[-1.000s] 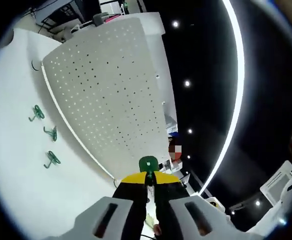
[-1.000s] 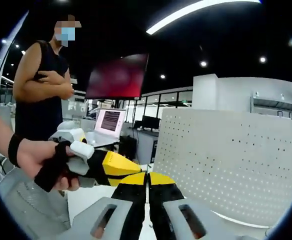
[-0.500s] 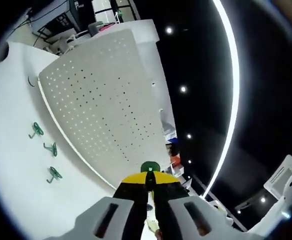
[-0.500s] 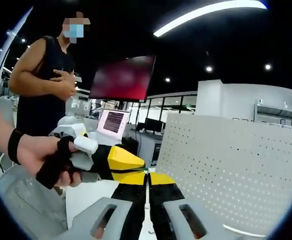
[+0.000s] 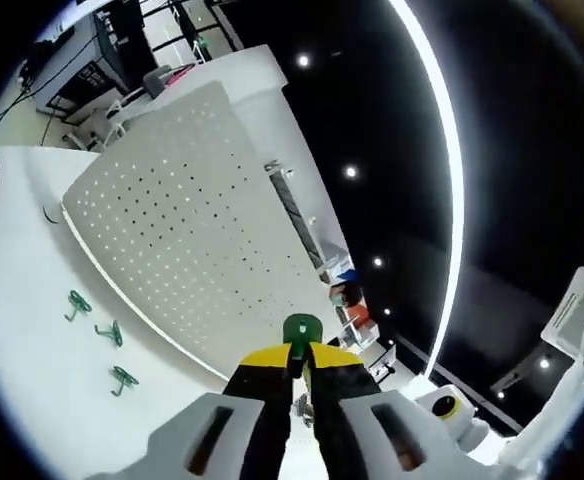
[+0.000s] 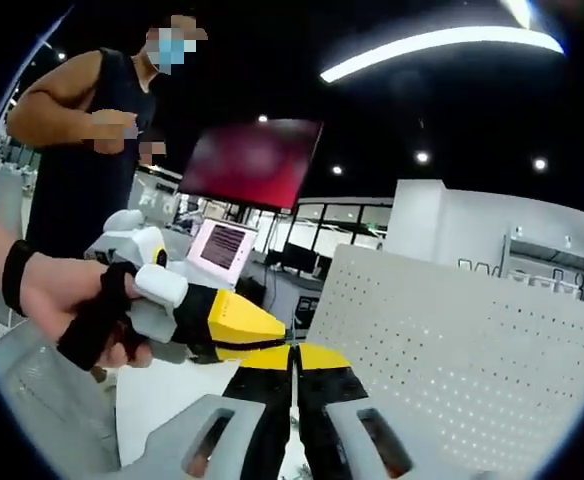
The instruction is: Insert the hook assembly into the mounting plate slot until the hook locks in place.
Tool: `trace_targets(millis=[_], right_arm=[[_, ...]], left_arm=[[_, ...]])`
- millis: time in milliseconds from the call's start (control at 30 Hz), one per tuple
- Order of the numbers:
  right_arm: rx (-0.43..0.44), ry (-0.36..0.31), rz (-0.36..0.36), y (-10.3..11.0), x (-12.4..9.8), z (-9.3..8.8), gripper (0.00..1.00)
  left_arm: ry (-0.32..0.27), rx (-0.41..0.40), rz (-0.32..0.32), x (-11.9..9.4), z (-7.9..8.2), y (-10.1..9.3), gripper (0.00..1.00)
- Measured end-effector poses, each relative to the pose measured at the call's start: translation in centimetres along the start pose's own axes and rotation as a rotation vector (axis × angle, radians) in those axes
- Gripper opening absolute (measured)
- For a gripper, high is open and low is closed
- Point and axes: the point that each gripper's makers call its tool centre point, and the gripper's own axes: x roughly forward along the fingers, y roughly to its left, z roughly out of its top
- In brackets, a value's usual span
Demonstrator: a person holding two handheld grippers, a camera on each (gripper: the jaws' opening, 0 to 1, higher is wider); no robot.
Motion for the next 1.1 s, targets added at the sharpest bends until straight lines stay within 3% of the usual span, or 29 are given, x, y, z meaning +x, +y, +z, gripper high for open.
trace_targets(millis=[33, 167, 233, 400, 633, 833, 900, 1100], right_arm=[[0.001, 0.004, -0.004, 0.0, 0.0, -0.1, 0.0], [0.044, -0.025, -0.031, -0.4, -0.1, 0.4, 0.0], [0.026, -0.017, -0.027, -0.1, -0.1, 0.3, 0.0], [0.051, -0.023, -0.009, 0.7, 0.0, 0.3, 0.0], [0.055, -0.012, -0.014, 0.7, 0.0, 0.2, 0.0], [0.083, -0.008, -0.023, 0.4, -0.3, 0.1, 0.0], [0.068, -0.026, -0.033, 0.3, -0.4, 0.3, 0.0], [0.075, -0.037, -0.056, 0.1, -0.6, 0.8, 0.0]], left_arm=[[-0.018, 0.036, 0.013, -0.1, 0.3, 0.2, 0.07], [0.015, 0.025, -0.007, -0.1, -0.3, -0.2, 0.08], [-0.016, 0.081, 0.025, -0.5, 0.3, 0.2, 0.08], [0.004, 0.038, -0.009, -1.1, 0.2, -0.1, 0.05], [0.022, 0.038, -0.006, -1.0, 0.1, -0.3, 0.03], [0.048, 0.106, -0.002, -0.7, -0.1, -0.5, 0.03], [0.036, 0.057, -0.007, -0.6, 0.0, -0.7, 0.03], [0.011, 0.034, -0.018, -0.4, 0.2, -1.1, 0.03]])
